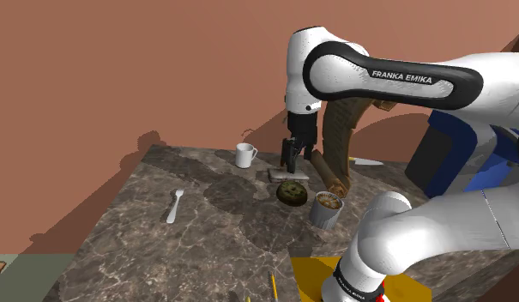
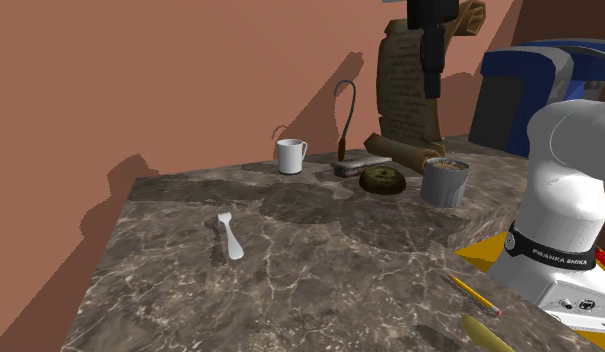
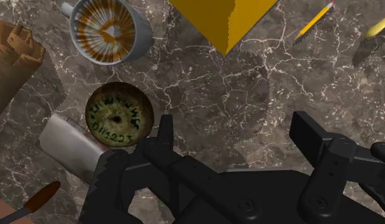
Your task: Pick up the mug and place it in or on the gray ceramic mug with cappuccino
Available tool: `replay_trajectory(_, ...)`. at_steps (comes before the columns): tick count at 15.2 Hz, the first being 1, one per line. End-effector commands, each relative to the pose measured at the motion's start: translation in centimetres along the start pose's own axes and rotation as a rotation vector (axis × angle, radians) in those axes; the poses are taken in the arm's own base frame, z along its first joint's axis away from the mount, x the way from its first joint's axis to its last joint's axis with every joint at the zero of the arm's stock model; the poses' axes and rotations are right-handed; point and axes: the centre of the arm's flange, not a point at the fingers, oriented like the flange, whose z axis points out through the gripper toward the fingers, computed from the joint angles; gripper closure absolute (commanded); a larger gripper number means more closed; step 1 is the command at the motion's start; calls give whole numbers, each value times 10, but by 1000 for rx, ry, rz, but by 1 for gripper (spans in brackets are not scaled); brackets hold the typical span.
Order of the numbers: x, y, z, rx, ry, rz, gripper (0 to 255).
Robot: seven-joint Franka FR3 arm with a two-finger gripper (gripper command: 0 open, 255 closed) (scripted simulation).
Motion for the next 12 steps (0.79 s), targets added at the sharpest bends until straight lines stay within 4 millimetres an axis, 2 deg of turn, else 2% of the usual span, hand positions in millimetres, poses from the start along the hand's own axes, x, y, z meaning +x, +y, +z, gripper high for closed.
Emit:
replay_trajectory(1,0,0,0,0,0,0,0)
replay_trajectory(12,122,49,44,5,51,15,0)
